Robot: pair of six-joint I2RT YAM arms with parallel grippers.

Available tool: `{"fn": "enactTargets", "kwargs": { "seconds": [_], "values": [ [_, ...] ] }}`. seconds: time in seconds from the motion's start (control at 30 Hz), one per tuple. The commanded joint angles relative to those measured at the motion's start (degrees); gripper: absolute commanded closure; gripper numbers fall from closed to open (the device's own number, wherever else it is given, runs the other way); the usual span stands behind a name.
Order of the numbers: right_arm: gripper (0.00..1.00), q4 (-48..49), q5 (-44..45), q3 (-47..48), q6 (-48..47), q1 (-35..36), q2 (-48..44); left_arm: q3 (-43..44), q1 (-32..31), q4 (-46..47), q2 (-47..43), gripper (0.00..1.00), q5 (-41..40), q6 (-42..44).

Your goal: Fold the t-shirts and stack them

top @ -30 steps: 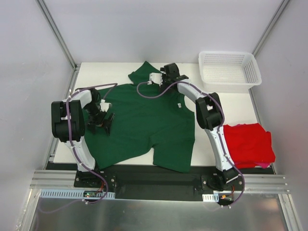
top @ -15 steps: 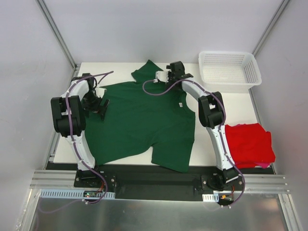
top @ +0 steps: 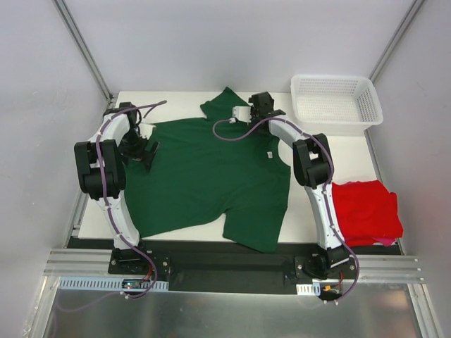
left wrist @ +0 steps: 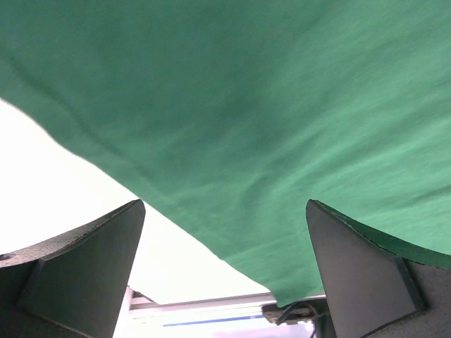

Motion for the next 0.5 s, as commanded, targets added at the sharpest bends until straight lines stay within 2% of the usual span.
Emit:
{"fn": "enactTargets", "kwargs": {
  "seconds": [0.0, 0.33, 0.47],
  "values": [
    [0.04, -9.7, 3.9, -2.8, -0.3, -3.2, -0.2, 2.1, 0.6, -1.7, -2.9, 0.01, -2.3, 2.6],
    [0.04, -10.9, 9.9, -2.3, -3.0, -7.3, 1.1, 0.6, 1.9, -1.9, -7.2, 0.01, -1.6, 1.9],
    [0.04, -11.7, 8.9, -1.7, 1.2, -7.5, -2.2, 1.0, 1.8, -1.8, -7.6, 0.01, -1.1, 0.7]
  ]
}}
